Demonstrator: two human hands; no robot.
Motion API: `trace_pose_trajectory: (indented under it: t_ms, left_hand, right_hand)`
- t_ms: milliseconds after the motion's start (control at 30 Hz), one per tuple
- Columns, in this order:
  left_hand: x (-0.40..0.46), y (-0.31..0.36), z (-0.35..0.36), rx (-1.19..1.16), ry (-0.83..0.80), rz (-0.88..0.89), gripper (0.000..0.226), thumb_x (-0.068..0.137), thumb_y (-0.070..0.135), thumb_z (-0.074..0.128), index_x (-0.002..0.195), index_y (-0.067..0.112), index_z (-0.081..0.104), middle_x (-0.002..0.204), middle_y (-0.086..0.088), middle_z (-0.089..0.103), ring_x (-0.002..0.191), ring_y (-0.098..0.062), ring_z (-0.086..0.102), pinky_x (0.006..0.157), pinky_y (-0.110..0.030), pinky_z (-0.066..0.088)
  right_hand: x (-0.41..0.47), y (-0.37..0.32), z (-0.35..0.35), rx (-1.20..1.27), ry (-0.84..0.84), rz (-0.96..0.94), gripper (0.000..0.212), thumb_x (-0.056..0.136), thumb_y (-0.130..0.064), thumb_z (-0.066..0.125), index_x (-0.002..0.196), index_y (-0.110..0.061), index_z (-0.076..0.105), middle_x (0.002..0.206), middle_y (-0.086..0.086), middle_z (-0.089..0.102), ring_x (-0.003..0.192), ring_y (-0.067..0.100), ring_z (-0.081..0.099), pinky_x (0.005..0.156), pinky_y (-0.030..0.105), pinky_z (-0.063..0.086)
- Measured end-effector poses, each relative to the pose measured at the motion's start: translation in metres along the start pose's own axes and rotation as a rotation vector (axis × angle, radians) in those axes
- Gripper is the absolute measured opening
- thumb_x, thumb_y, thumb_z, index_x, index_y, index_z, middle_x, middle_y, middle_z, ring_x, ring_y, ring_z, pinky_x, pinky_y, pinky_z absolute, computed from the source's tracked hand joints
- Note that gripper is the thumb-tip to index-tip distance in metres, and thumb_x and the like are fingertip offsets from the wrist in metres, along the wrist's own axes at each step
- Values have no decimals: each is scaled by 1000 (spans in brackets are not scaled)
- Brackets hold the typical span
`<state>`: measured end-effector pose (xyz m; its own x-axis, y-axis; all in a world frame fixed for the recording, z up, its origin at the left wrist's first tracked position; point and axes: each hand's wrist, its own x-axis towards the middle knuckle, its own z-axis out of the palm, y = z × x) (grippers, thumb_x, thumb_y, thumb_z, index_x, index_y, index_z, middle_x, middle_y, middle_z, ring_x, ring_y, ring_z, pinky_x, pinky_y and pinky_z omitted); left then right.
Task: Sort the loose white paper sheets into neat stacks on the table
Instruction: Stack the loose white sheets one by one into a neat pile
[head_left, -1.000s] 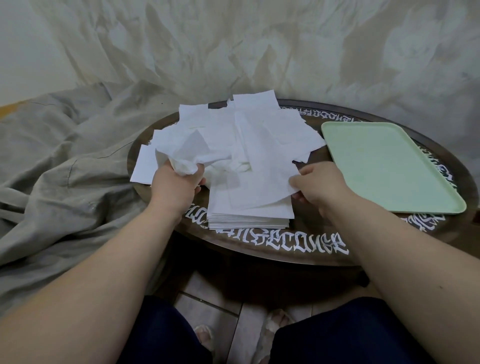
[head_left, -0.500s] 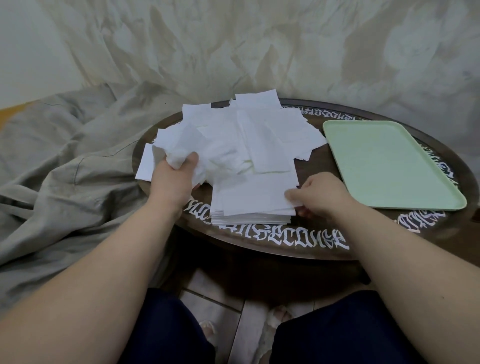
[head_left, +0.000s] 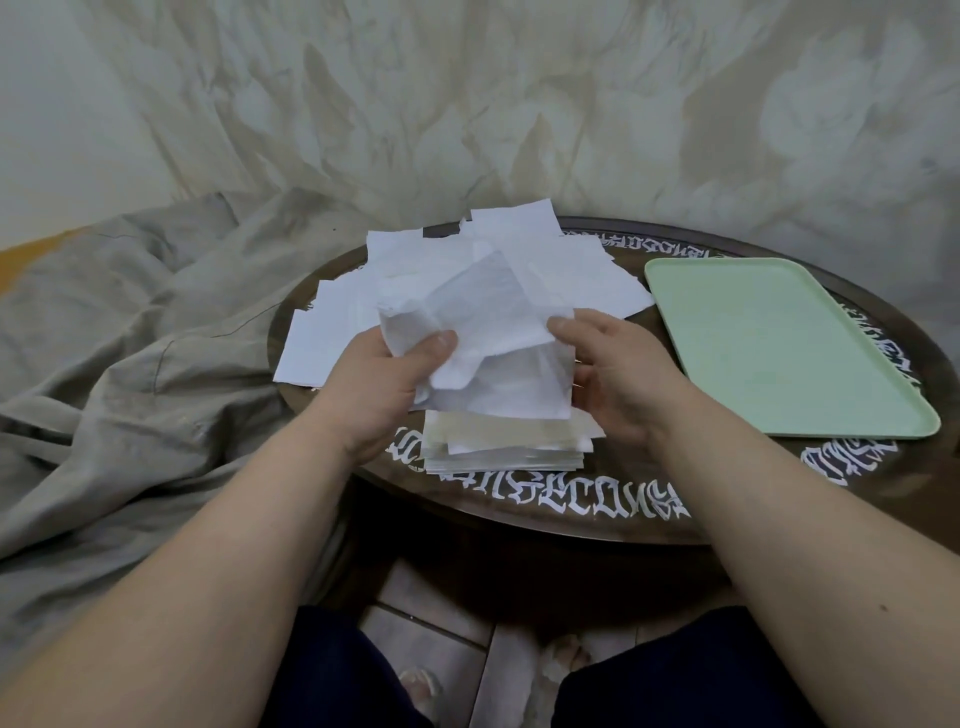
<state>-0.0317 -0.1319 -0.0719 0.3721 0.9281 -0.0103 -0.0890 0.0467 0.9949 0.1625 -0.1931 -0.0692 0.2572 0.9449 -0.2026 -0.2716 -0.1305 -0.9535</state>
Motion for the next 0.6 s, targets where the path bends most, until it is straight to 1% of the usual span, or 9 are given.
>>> trace_pose_trajectory:
  t_ms: [67,133,200,267,333,433,467,533,600]
  left_hand:
    - [1,-2,1,-6,57,-23,10,92,13,59,96,13,69,96,-1,74,91,-19,70,88,-39,52]
    - [3,-3,1,-29,88,-58,14,95,17,55,97,11,68,97,-3,74,91,-20,70,86,-37,53]
    - [4,-5,0,-39,113,-96,17,96,21,54,97,12,67,95,-2,75,87,-19,70,82,-35,54]
    - [4,-7,0,-46,125,-119,17,97,22,53,96,12,67,90,0,75,80,-16,71,76,-33,54]
    - [4,-10,0,-61,130,-153,18,98,23,51,96,13,65,84,1,75,72,-14,70,66,-28,55]
    - [6,-10,-1,-111,168,-226,20,100,20,47,94,12,63,78,0,72,60,-12,68,46,-21,50]
    - [6,-11,-2,-115,190,-256,19,100,20,47,95,11,62,80,-1,71,62,-13,67,46,-23,51]
    - [7,-15,-7,-76,222,-307,16,100,19,47,101,11,61,91,-4,69,76,-19,66,59,-33,57]
    - [7,-19,-11,-19,211,-338,17,98,17,49,111,10,59,103,-7,67,86,-24,65,62,-35,57]
  right_hand:
    - [-1,3,-3,-95,5,-48,3,86,-4,64,83,-4,66,85,11,69,73,21,66,65,30,55]
    - [-1,6,-5,-192,33,-87,4,84,-1,65,81,1,65,84,16,69,72,22,66,67,31,57]
    - [-1,9,-7,-266,47,-112,7,84,-2,65,78,-2,68,80,13,70,65,17,65,62,29,53]
    - [-1,11,-9,-323,50,-131,11,85,-4,64,75,-7,69,79,14,70,64,17,63,63,31,53]
    - [0,13,-12,-415,57,-152,11,85,-8,65,75,-9,69,84,20,69,68,21,62,71,39,54]
    - [3,17,-19,-552,83,-183,11,85,-11,63,77,-8,70,89,26,67,69,26,57,73,47,53]
    - [4,19,-22,-580,94,-191,11,86,-11,62,78,-9,70,89,26,67,69,29,57,73,47,52]
    - [4,20,-27,-635,106,-187,12,87,-10,60,82,-12,72,87,19,69,74,36,61,76,45,53]
    - [3,21,-31,-667,93,-168,14,87,-7,59,84,-11,72,86,15,70,72,30,60,71,39,52]
